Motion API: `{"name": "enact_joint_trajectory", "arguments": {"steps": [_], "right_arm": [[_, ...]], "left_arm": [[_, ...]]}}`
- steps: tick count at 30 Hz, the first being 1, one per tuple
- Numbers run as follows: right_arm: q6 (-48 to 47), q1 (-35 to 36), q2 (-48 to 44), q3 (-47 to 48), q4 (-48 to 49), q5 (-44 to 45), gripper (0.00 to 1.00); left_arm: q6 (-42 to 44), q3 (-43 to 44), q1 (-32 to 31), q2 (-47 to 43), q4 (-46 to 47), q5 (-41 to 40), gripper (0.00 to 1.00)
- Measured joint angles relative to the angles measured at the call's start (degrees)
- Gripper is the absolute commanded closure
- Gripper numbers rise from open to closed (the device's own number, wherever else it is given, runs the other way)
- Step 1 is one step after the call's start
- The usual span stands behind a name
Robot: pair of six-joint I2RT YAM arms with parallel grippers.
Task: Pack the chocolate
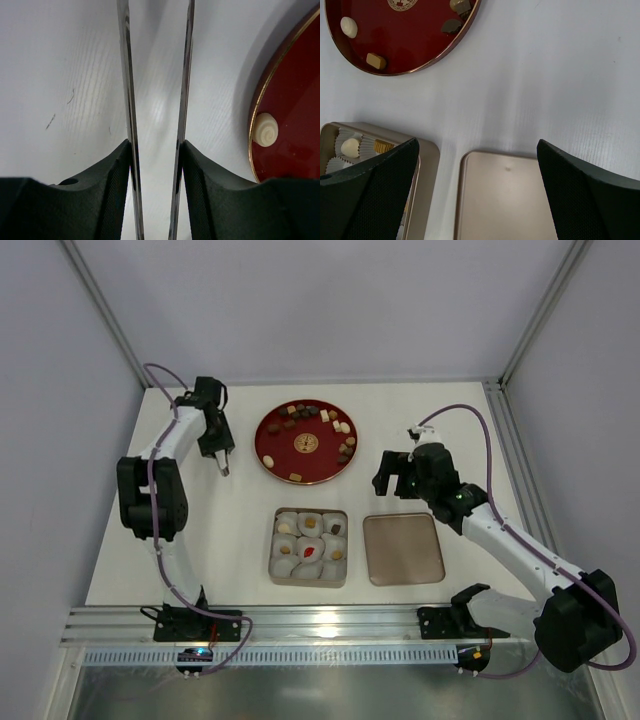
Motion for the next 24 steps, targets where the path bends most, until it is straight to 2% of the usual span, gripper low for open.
{"name": "enact_joint_trajectory", "arguments": {"steps": [10,24], "right_arm": [[0.02,0.0,0.0,-0.46,0.04,-0.17,0.0],[0.04,0.0,0.0,-1.18,0.09,-0.61,0.0]], "left_arm": [[0.46,-0.55,1.46,5.7,-0.9,0.0,0.47],[1.79,-1.11,2.08,8.57,-2.6,0.48,0.18]]}}
